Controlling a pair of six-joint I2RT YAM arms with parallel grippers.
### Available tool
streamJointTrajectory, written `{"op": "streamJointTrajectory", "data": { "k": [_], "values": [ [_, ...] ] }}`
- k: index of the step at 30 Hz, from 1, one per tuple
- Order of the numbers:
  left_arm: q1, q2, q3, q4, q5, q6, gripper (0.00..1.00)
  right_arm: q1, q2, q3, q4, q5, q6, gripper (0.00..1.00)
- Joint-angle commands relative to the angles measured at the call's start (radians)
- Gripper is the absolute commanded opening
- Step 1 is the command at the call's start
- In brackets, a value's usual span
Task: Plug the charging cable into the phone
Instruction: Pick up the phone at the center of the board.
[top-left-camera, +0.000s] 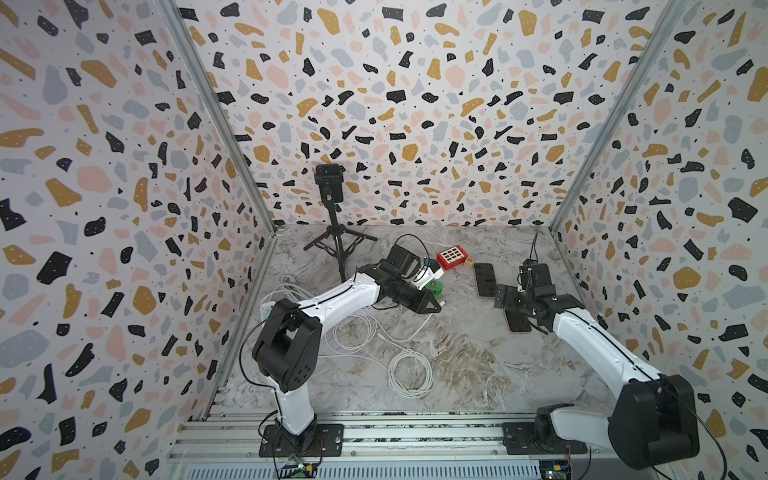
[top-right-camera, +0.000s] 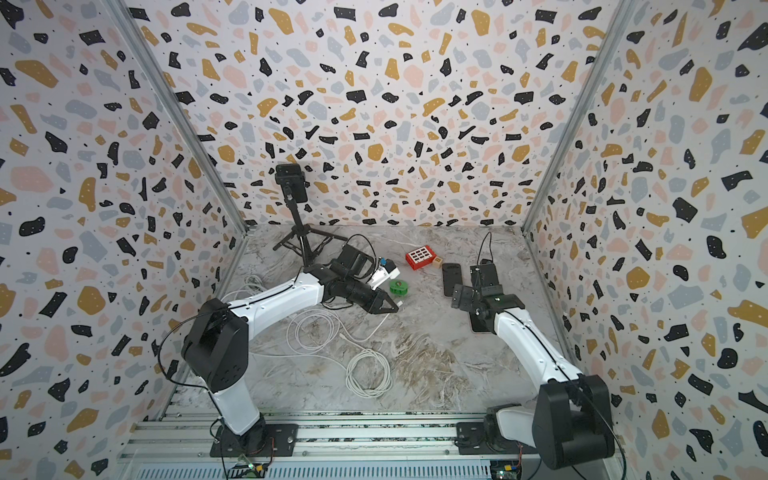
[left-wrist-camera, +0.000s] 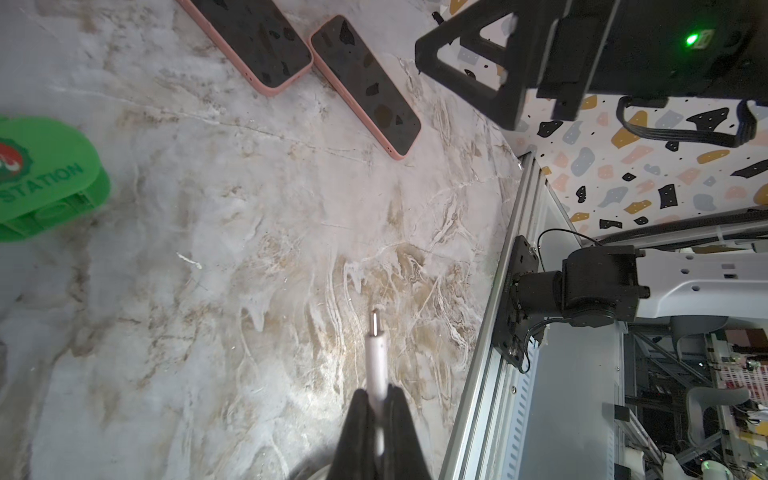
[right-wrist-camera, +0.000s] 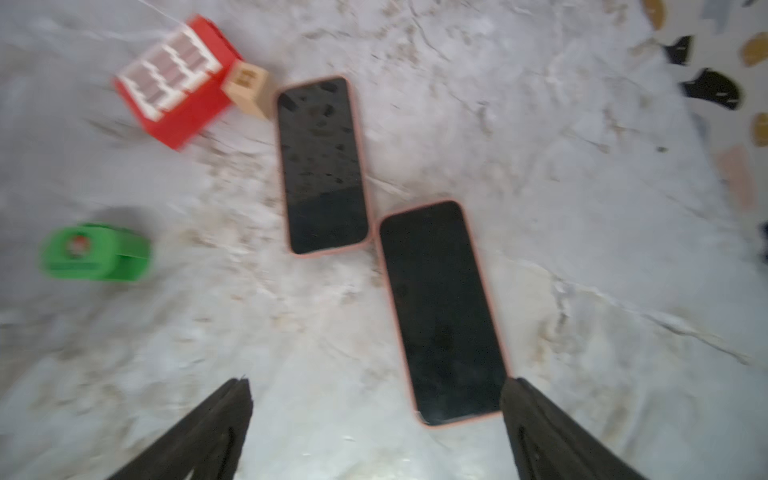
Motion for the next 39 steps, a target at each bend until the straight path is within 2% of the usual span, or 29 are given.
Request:
{"op": "streamJointTrajectory", "data": {
  "k": [1, 7, 11, 14, 18, 25, 31, 36, 39],
  "values": [
    [0.001, 0.0, 0.005, 0.011, -0.002, -0.008, 0.0, -0.034, 0.091, 0.05, -0.08, 0.163, -0.12, 1.0],
    [0.001, 0.011, 0.004, 0.012, 0.035, -0.018, 0.0, -0.191, 0.233, 0.083, -0.046, -0.129, -0.149, 1.0],
    [0.001, 0.017, 0.004, 0.012, 0.054, -0.023, 0.0, -0.204, 0.295, 0.108, -0.037, -0.264, -0.172, 1.0],
    [0.0, 0.023, 0.005, 0.012, 0.062, -0.026, 0.0, -0.204, 0.332, 0.117, -0.033, -0.314, -0.182, 1.0],
    [0.001, 0.025, 0.005, 0.013, 0.066, -0.026, 0.0, -0.204, 0.348, 0.11, -0.021, -0.318, -0.185, 1.0],
    [0.0, 0.042, 0.003, 0.015, 0.086, -0.033, 0.0, -0.206, 0.464, 0.164, -0.051, -0.287, -0.171, 0.99],
    [0.0, 0.051, 0.002, 0.02, 0.095, -0.04, 0.0, -0.204, 0.468, 0.181, -0.086, -0.226, -0.129, 0.89],
    [0.001, 0.059, 0.002, 0.022, 0.101, -0.044, 0.0, -0.196, 0.386, 0.101, -0.056, -0.18, 0.037, 0.84],
    [0.001, 0.062, 0.002, 0.022, 0.1, -0.044, 0.0, -0.195, 0.323, 0.047, -0.047, -0.162, 0.139, 0.84]
  ]
}}
